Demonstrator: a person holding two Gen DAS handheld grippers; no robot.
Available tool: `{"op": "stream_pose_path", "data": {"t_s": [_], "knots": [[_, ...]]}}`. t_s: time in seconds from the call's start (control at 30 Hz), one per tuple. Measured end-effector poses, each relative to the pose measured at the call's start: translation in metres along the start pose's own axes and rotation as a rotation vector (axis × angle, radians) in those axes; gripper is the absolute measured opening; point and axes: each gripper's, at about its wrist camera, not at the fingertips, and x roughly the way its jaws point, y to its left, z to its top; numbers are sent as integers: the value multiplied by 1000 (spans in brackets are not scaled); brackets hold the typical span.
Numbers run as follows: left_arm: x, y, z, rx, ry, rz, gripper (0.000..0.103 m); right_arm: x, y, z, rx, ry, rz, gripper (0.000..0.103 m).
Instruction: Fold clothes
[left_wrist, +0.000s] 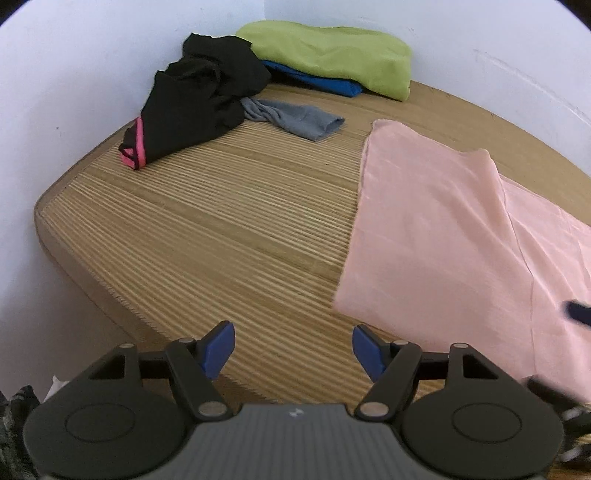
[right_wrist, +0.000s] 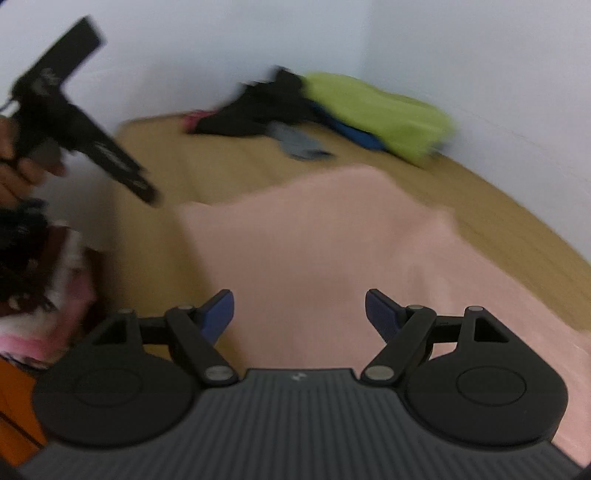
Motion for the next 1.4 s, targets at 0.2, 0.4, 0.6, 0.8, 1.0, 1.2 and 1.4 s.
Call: {"op": "stream_pose_path", "data": {"t_s": [0.2,0.4,0.6,0.8,1.0,1.2,1.4], "knots": [[3,28,2,24,13,-50,72,70,52,19,-85,-7,58,79],[13,44,6,45,12,-162,72,106,72,27,-88,69,33,67],[25,46,7,14,37,-308,72,116,57,31,10,107,32,13],[43,32,9,-98,72,-500,72,115,30,31,177,66,61,3],[80,17,14,-271,125,-640,70,104,-1,27,298,-8,150,3],[95,17,14,-378,130,-676,70,107,-17,18,340,-19,247,3],[103,11,13,-399,137,-648,71,110,-12,18,283,-42,301,3]]}}
